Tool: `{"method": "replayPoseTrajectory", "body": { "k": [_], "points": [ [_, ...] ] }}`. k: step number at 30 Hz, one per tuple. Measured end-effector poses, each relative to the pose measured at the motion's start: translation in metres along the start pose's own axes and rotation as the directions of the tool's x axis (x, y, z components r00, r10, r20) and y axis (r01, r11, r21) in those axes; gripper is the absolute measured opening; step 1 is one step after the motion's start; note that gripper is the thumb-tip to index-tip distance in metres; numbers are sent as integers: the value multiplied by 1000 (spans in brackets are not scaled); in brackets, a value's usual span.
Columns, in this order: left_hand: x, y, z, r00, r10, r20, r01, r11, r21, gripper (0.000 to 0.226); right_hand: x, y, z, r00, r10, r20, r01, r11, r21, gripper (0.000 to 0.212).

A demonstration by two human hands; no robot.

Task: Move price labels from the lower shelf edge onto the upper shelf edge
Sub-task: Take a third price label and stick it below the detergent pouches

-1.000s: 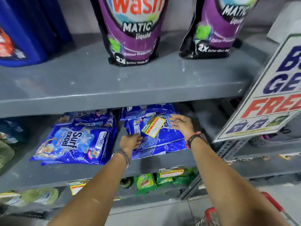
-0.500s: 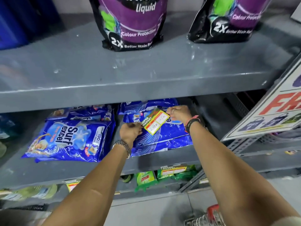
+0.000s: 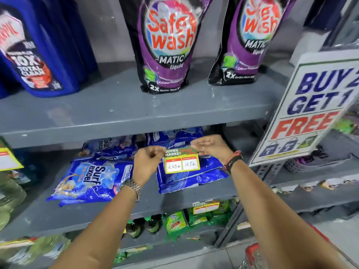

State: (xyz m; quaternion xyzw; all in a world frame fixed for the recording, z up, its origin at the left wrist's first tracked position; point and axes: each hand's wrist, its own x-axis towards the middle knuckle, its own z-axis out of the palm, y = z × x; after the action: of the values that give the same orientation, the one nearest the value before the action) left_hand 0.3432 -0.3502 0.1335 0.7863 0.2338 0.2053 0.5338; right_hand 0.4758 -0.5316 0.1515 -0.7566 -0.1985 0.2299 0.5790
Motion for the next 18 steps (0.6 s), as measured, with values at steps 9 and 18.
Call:
{"method": "replayPoseTrajectory", "body": {
  "k": [9,18],
  "points": [
    [-28,18,-17,992,116,49,-110,987,-118,3,-48,-21,-6,984,-176,-24,176,984,34,13],
    [-81,50,-33,970,241,-27,-242,956,-168,7,-109,-43,-3,919,-338,-203,350,936,26,11]
  ]
}}
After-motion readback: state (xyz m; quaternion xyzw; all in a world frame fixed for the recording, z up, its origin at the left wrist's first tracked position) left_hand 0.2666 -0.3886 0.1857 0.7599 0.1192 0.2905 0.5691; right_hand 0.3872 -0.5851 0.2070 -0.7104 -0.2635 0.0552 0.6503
